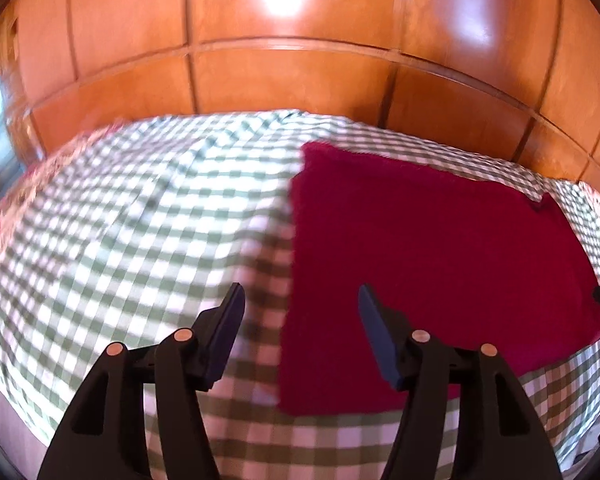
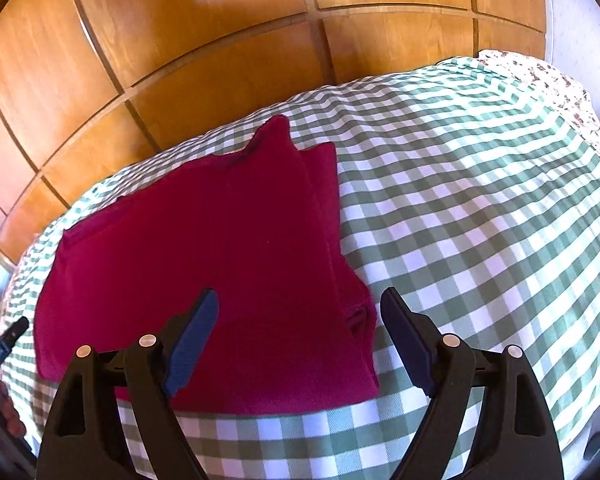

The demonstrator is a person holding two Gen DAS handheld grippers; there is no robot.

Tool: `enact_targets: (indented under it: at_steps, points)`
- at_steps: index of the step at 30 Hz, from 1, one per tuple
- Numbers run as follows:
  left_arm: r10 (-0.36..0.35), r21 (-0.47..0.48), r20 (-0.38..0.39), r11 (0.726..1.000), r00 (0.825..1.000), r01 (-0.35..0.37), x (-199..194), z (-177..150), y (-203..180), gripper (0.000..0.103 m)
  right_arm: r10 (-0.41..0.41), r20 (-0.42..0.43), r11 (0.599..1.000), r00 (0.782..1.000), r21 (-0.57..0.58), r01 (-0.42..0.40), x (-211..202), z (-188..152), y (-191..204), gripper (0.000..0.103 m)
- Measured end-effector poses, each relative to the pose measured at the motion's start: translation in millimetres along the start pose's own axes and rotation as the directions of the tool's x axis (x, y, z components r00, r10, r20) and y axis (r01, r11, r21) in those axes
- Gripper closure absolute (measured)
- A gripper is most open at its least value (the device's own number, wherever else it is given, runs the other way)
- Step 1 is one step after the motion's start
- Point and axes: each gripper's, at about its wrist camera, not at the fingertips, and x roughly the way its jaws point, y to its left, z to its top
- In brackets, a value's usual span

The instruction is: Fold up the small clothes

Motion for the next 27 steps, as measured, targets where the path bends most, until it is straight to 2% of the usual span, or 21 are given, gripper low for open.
enact_targets:
  at_steps: [4, 7, 8, 10, 11, 12, 13, 14, 19, 25, 27]
  points:
    - [-0.06, -0.099, -0.046, 0.994, 0.997, 0.055, 5, -10, 33, 0.048, 0.034, -0.01, 0.999, 0.999, 0.008, -0.034, -2, -3, -2, 0.021]
    - [-0.166, -0.131, -0.08, 0.979, 0.983, 0.155, 9, -21, 42, 0.064, 0.057, -0.037, 0.998, 0.998, 0.019, -0.056, 0, -7, -7, 0.033]
    - [-0.187, -0.13, -0.085, 0.976, 0.979, 0.175, 10, -23, 41, 0.066, 0.061, -0.053, 0.998, 0.997, 0.017, -0.06, 2, -9, -7, 0.042]
    - [-0.229, -0.117, -0.098, 0.969, 0.968, 0.217, 14, -30, 36, 0.077, 0.048, -0.069, 0.999, 0.996, 0.004, -0.048, 6, -12, -7, 0.058]
    - [-0.233, -0.108, -0.107, 0.969, 0.967, 0.222, 17, -32, 33, 0.08, 0.043, -0.078, 0.999, 0.996, -0.004, -0.044, 8, -12, -7, 0.074]
    - [-0.234, -0.091, -0.116, 0.97, 0.965, 0.224, 21, -34, 29, 0.091, 0.051, -0.09, 0.999, 0.995, -0.011, -0.052, 10, -13, -6, 0.084]
    - [-0.238, -0.078, -0.118, 0.97, 0.964, 0.23, 22, -33, 27, 0.096, 0.049, -0.091, 0.999, 0.995, -0.02, -0.051, 10, -12, -5, 0.089]
    - [-0.232, -0.066, -0.115, 0.972, 0.966, 0.226, 21, -33, 25, 0.096, 0.041, -0.087, 0.998, 0.995, -0.034, -0.044, 7, -11, -4, 0.092]
    - [-0.282, -0.058, -0.12, 0.959, 0.952, 0.277, 5, -30, 35, 0.097, 0.06, -0.045, 0.994, 0.997, -0.083, -0.063, -26, -4, -5, 0.094]
    - [-0.321, -0.078, -0.185, 0.947, 0.929, 0.312, -16, -59, 45, 0.097, 0.046, -0.134, 0.993, 0.99, -0.1, -0.059, -35, -35, -14, 0.094]
    - [-0.323, -0.078, -0.191, 0.946, 0.927, 0.314, -24, -68, 46, 0.097, 0.053, -0.163, 0.994, 0.985, -0.086, -0.068, -38, -46, -21, 0.094]
